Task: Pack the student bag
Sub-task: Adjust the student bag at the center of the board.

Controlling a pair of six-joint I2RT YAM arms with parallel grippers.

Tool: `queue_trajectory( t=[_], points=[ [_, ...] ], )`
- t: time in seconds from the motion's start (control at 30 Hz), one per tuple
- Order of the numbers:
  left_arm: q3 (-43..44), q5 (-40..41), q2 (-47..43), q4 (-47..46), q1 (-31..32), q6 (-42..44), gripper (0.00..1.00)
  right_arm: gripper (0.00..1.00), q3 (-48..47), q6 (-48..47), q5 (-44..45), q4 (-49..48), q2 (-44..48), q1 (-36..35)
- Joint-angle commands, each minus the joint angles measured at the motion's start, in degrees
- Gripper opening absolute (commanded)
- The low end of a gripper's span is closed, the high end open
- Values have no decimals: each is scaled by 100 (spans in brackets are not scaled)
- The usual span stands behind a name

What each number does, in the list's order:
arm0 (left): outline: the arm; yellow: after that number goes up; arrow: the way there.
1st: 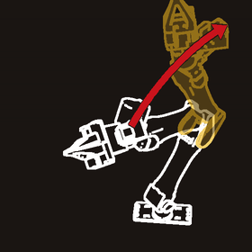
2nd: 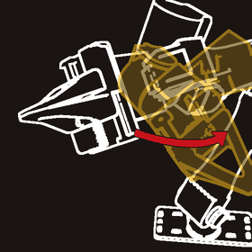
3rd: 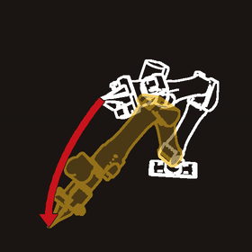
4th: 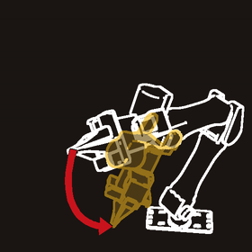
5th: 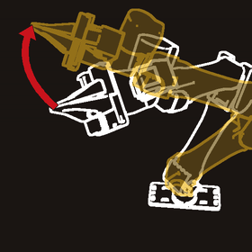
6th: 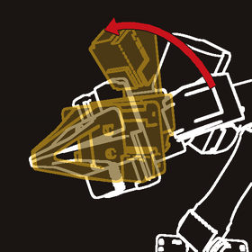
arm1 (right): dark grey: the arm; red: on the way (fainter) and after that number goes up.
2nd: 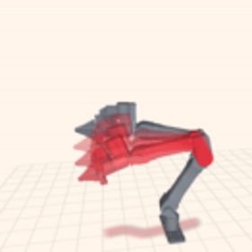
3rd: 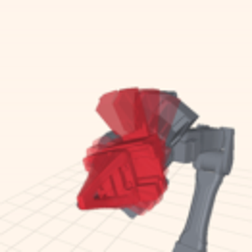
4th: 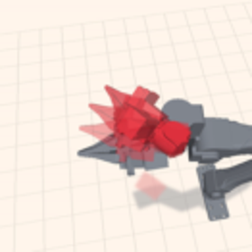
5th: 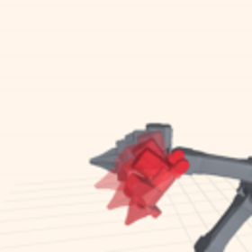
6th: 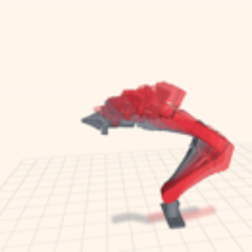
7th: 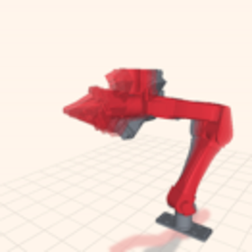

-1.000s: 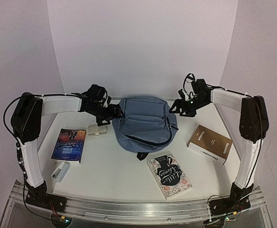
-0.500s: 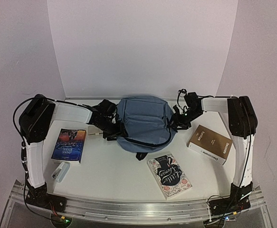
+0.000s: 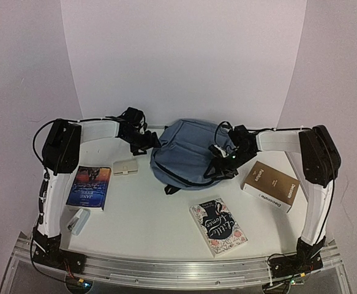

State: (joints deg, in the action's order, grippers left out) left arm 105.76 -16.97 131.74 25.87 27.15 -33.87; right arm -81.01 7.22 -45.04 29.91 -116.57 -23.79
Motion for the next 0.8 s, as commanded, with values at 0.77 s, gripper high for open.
queue_trajectory(
  t=[0.77],
  points=[
    [-2503,183,-1403,-861,934,-511,63,67,-1739,-21,2115,84,-1229,717]
  ],
)
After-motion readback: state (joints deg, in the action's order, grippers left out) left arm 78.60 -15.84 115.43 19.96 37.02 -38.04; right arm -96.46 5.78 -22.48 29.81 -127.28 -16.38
